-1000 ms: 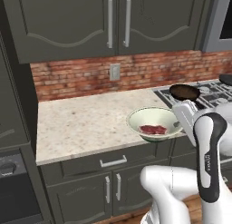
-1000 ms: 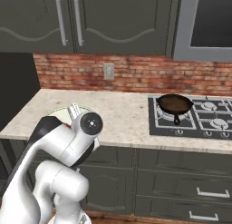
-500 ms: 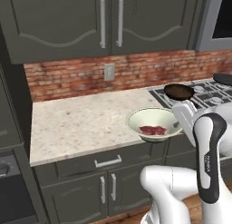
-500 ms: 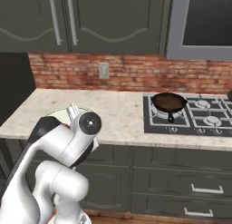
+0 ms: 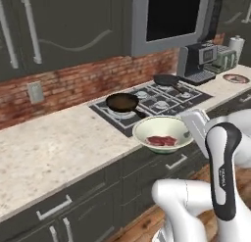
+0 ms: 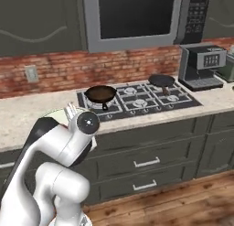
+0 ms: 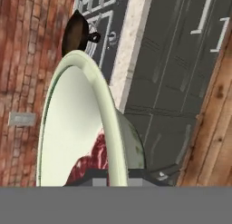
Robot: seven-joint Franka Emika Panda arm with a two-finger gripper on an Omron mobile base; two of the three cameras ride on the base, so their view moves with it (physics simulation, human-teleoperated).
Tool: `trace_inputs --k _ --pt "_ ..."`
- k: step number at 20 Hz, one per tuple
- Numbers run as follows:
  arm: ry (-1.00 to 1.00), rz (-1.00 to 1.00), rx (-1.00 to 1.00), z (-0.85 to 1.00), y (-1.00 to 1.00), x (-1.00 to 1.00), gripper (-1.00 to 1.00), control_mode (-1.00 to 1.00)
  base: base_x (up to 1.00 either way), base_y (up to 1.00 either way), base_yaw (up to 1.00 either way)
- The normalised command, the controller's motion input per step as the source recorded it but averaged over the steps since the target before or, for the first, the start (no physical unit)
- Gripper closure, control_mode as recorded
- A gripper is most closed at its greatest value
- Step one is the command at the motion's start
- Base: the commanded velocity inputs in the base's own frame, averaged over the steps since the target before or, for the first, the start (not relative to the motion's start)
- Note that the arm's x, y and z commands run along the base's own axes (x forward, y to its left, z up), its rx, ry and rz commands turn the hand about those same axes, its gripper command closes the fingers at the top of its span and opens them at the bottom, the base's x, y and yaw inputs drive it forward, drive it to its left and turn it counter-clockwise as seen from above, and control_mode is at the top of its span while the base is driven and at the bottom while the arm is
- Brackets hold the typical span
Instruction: Place one of the steaks on the plate and the other in the bowl. Then place the bowl in the fridge.
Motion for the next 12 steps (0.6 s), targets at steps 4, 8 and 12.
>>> trace_inputs --k 4,8,12 --pt "0.0 0.0 0.0 0.0 0.0 0.0 1.0 1.0 0.03 -0.74 -0.8" --pt "0.0 0.0 0.0 0.0 0.0 0.0 1.0 1.0 0.0 -0.98 -0.73" --pt "0.0 0.0 0.0 0.0 0.0 0.0 1.0 1.0 0.0 -1.0 -0.68"
